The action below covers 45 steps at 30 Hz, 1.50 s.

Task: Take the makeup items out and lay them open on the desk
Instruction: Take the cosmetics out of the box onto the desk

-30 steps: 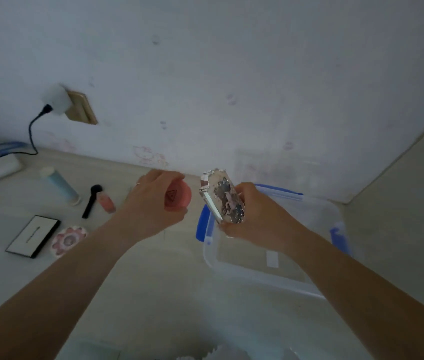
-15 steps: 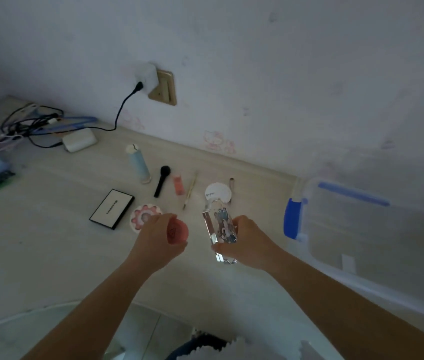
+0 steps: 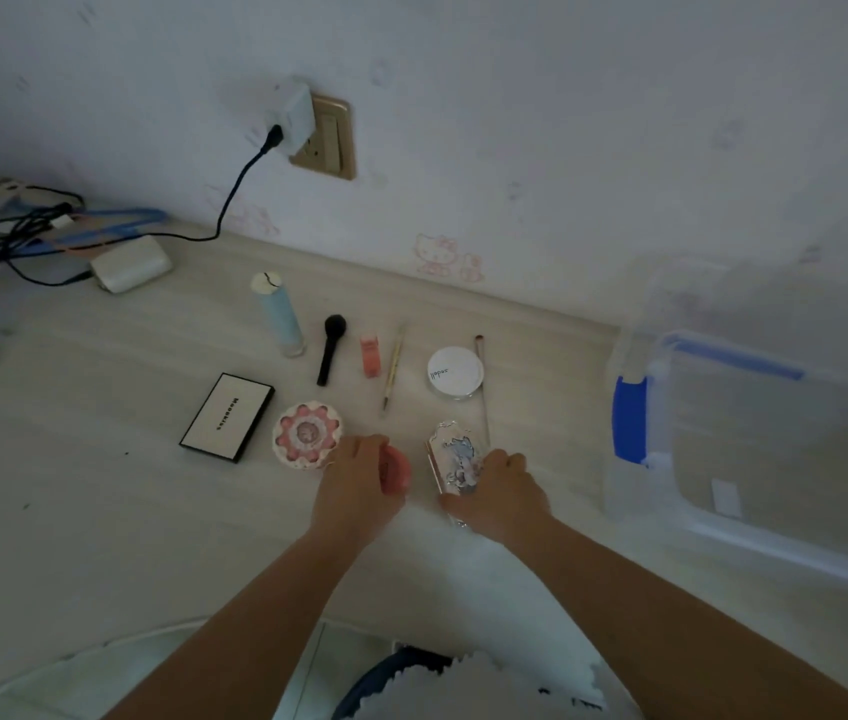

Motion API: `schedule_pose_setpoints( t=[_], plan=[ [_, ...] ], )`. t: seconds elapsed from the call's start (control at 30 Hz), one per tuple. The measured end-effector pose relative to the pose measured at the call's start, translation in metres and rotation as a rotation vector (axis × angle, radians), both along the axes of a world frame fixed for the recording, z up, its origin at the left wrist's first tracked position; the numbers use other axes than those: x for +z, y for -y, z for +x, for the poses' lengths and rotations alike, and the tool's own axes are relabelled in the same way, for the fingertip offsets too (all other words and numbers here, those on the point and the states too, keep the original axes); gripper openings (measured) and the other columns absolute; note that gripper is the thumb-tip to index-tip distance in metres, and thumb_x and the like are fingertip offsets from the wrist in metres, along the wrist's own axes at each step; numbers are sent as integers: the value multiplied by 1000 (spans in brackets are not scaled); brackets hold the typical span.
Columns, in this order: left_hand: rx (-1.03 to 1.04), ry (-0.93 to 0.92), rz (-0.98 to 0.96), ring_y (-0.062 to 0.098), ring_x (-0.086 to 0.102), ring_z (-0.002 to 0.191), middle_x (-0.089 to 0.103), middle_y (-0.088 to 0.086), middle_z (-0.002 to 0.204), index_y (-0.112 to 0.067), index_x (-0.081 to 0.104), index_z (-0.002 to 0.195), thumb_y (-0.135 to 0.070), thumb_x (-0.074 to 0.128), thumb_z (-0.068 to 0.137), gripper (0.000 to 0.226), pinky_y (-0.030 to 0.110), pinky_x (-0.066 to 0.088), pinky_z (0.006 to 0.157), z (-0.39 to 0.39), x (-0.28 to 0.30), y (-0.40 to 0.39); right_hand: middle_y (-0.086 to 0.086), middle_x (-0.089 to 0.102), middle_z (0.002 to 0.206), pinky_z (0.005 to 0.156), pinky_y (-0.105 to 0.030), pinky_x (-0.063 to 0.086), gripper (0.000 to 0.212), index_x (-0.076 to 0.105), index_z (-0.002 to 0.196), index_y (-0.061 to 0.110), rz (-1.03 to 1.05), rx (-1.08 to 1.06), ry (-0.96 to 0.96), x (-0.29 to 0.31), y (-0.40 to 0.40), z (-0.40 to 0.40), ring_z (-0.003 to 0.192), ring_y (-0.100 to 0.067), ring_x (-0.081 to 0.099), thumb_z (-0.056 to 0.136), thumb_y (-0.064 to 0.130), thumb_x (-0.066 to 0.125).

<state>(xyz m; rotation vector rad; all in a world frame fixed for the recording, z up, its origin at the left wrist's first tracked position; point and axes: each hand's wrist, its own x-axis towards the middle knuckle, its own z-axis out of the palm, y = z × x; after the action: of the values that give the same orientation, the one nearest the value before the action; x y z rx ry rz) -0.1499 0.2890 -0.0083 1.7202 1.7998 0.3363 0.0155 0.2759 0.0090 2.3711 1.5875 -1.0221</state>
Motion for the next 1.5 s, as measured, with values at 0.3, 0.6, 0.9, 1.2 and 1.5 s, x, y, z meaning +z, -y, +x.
schedule_pose_setpoints(
  t=[0.3,0.6,0.9,1.2,1.5],
  plan=[
    [-96,-68,1,29,50,115,48,7,127,-16,51,127,-28,75,68,65,35,40,96,0,-12,-12,-9,43,122,86,-37,45,86,33,125,10,-1,72,162,-9,-11,-4,113,-26,48,68,68,62],
    [-137,-107,11,29,48,118,44,7,132,-14,47,132,-29,73,72,68,36,39,99,0,-17,-18,-9,49,118,81,-35,46,80,33,124,11,-1,105,139,-9,-13,-2,108,-28,56,75,71,53],
    [-83,-89,68,31,51,115,47,7,130,-12,49,129,-22,73,71,63,38,41,94,3,-20,-15,-3,63,112,76,-30,39,56,54,111,20,-105,127,98,-5,-15,7,106,-24,59,85,67,39],
    [-61,-120,76,32,52,114,46,8,131,-11,47,132,-24,73,73,66,40,41,94,4,-20,-13,-4,66,100,72,-30,39,50,60,89,22,-142,102,-23,-16,-10,5,97,-25,61,88,64,34],
    [-42,-83,161,30,50,118,51,8,131,-12,49,132,-25,67,78,58,40,41,95,5,5,-14,2,54,70,72,-31,41,46,50,68,19,44,-66,-202,4,-14,22,78,-21,55,90,58,41]
  ],
)
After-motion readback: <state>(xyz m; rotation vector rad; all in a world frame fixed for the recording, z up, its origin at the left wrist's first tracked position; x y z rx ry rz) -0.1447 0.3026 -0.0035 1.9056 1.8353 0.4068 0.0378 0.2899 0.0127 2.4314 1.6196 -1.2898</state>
